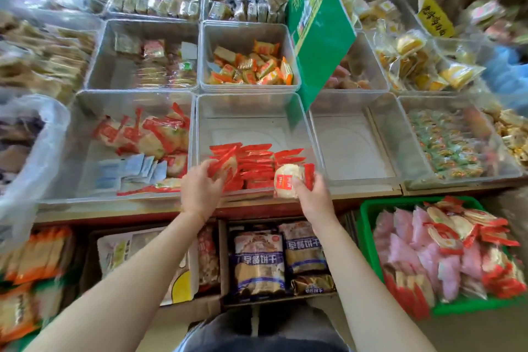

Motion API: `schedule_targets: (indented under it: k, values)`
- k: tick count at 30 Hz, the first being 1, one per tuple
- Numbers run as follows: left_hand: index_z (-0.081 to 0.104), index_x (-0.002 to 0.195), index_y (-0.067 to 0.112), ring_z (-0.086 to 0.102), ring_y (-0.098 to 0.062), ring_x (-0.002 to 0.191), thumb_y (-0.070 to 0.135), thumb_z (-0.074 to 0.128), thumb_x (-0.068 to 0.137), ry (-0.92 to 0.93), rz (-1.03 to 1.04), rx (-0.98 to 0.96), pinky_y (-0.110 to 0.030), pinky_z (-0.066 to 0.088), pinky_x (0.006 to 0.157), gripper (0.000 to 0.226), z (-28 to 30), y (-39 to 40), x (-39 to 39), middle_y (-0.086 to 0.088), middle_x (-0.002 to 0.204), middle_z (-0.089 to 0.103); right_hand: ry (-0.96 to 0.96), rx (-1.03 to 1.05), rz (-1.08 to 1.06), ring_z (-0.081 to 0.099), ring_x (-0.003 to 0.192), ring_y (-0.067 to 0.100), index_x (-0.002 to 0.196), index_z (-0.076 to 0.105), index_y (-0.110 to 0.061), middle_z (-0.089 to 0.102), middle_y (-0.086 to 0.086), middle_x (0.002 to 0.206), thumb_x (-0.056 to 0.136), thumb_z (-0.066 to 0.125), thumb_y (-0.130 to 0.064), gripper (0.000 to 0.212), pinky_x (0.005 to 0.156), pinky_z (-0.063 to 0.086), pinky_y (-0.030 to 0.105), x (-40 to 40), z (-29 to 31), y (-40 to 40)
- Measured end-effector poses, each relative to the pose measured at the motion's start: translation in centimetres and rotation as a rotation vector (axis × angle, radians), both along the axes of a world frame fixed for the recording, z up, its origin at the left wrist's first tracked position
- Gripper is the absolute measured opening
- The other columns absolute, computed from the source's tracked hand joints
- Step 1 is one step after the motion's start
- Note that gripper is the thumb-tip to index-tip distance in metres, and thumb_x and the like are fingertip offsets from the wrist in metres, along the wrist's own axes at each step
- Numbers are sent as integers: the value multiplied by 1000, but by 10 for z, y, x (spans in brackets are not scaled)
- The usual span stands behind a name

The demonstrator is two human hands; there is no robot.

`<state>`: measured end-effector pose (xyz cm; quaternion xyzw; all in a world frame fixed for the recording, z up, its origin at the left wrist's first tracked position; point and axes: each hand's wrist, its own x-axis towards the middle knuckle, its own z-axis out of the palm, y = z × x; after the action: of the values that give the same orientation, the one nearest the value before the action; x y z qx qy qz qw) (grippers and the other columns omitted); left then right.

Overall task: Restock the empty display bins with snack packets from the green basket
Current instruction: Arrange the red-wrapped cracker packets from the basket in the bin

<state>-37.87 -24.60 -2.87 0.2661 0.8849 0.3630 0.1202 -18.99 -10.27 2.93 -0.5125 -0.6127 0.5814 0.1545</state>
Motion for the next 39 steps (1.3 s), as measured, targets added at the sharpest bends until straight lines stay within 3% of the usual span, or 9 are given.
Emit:
schedule_targets:
  k: [3,10,15,21,23,26,31,36,39]
  values:
    - [65,109,18,61,-29,90,40,63,93,264,-130,-76,-40,35,87,27,-7,7,8,-2,89,71,-126,117,93,60,95,5,118,49,-19,62,-7,105,100,53,-29,21,65,44,16,-11,-2,0]
    - [59,96,19,65,-28,79,47,49,99,391,-218,-139,-38,35,92,30,-20,21,-4,-1,79,72,-323,203,152,60,101,21,126,45,-15,60,3,112,97,50,-41,39,86,55,43,-32,-9,16]
    - [59,98,17,64,-29,84,52,38,99,363,-238,-128,-39,36,91,41,-17,25,-21,-3,84,72,-299,173,166,60,90,12,111,51,-19,60,-3,98,98,53,-34,20,66,47,26,-42,-7,30]
    - [61,94,13,57,-31,82,55,36,97,312,-207,-83,-41,41,73,49,-4,47,-30,-6,84,68,-164,277,80,58,82,3,116,52,-16,60,-7,96,98,57,-25,21,53,41,8,-51,10,65]
    - [61,94,14,58,-32,84,55,37,97,325,-202,-129,-42,43,73,47,-10,48,-30,-6,86,68,-176,420,133,56,82,1,119,53,-20,60,-10,96,98,58,-25,23,58,40,5,-61,17,81]
    - [60,95,14,58,-32,83,50,44,99,319,-204,-127,-44,45,71,40,-16,48,-29,-6,87,68,-348,657,314,56,95,17,117,58,-26,64,-2,104,96,60,-26,21,80,41,28,-82,7,108]
    - [63,108,10,57,-30,87,48,41,98,221,-180,26,-43,47,75,45,-11,45,-29,-6,94,70,-680,954,634,53,103,28,105,63,-20,67,3,102,93,50,-5,23,95,33,40,-115,-21,121]
    - [64,108,10,55,-25,86,49,41,97,167,-145,68,-38,47,71,47,-9,44,-29,-4,90,68,-965,703,845,53,114,33,112,64,-18,65,8,110,97,42,-4,30,96,43,39,-129,-38,112]
    - [64,109,17,52,-16,85,52,42,97,119,-129,29,-28,39,69,43,-10,44,-32,5,84,63,-1010,551,907,57,108,32,116,65,-19,66,9,115,94,45,-6,33,91,48,37,-131,-45,112]
